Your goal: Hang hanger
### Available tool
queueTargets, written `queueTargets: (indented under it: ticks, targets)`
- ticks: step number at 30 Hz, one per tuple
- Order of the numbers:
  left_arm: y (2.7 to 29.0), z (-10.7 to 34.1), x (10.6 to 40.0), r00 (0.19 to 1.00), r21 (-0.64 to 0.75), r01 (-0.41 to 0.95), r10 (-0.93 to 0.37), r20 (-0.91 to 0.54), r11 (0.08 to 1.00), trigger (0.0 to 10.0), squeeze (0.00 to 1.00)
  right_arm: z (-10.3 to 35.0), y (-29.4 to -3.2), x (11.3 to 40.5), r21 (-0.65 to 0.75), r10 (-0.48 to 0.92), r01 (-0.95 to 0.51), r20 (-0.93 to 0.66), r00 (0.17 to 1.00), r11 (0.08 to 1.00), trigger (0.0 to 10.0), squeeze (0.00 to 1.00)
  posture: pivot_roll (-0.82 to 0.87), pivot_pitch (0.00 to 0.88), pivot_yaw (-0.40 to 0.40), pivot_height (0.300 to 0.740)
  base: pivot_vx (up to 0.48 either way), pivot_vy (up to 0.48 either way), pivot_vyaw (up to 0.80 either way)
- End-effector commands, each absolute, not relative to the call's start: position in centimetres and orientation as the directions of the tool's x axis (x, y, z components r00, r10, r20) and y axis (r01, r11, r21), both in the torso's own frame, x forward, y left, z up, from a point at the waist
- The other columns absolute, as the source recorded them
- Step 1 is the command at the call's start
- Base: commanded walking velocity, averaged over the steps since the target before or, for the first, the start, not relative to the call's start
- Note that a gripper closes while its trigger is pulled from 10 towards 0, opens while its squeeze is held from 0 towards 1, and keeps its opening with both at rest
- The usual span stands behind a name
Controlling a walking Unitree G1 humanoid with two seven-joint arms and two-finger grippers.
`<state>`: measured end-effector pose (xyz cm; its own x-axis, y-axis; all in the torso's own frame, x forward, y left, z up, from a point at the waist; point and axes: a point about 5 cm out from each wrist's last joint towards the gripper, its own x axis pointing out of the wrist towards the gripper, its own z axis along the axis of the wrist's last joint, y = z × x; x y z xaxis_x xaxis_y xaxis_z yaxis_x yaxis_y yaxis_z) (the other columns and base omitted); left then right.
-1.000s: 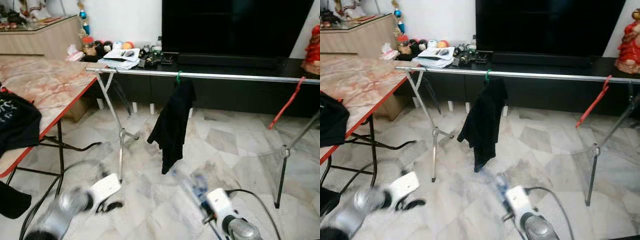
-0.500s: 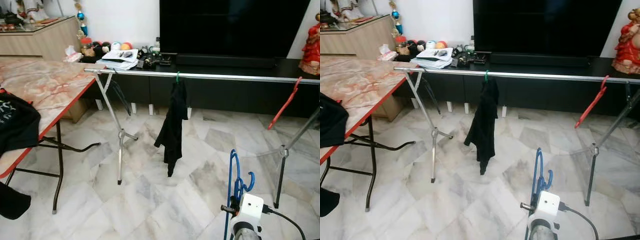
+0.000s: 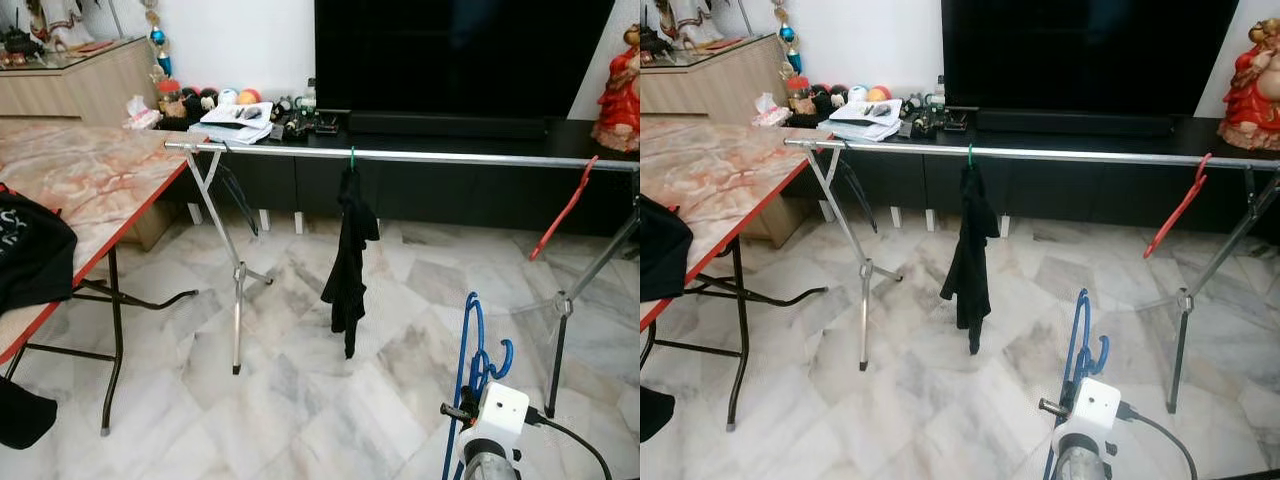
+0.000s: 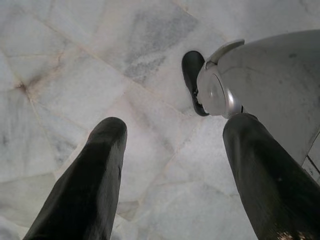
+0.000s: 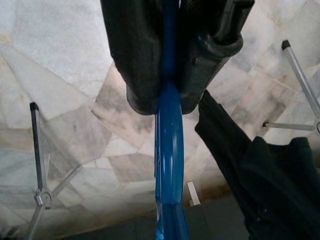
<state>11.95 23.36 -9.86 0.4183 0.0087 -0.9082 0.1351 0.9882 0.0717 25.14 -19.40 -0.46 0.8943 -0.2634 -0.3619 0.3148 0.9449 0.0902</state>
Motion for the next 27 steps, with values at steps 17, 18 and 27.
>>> queueTargets:
  ticks: [17, 18, 27]
  targets:
    - [24.0, -10.3, 10.0, 0.364, 0.1, 0.105, 0.056, -0.93, 0.989, 10.0, 0.0, 0.8, -18.4, 26.0, 0.091, -0.245, 0.289, -0.333, 0.91, 0.953, 10.0, 0.0, 0.08, 0.0, 0.034, 0.74, 0.322, 0.0, 0.0]
    - [24.0, -10.4, 10.0, 0.363, 0.1, 0.107, 0.055, -0.93, 0.989, 10.0, 0.0, 0.8, -18.4, 26.0, 0.091, -0.245, 0.29, -0.333, 0.911, 0.953, 10.0, 0.0, 0.08, 0.0, 0.034, 0.74, 0.326, 0.0, 0.0]
    - [23.1, -10.4, 10.6, 0.365, 0.096, 0.112, 0.049, -0.93, 0.989, 10.0, 0.0, 0.9, -18.3, 26.2, 0.089, -0.245, 0.289, -0.333, 0.91, 0.953, 10.0, 0.0, 0.08, 0.0, 0.039, 0.74, 0.326, 0.0, 0.0]
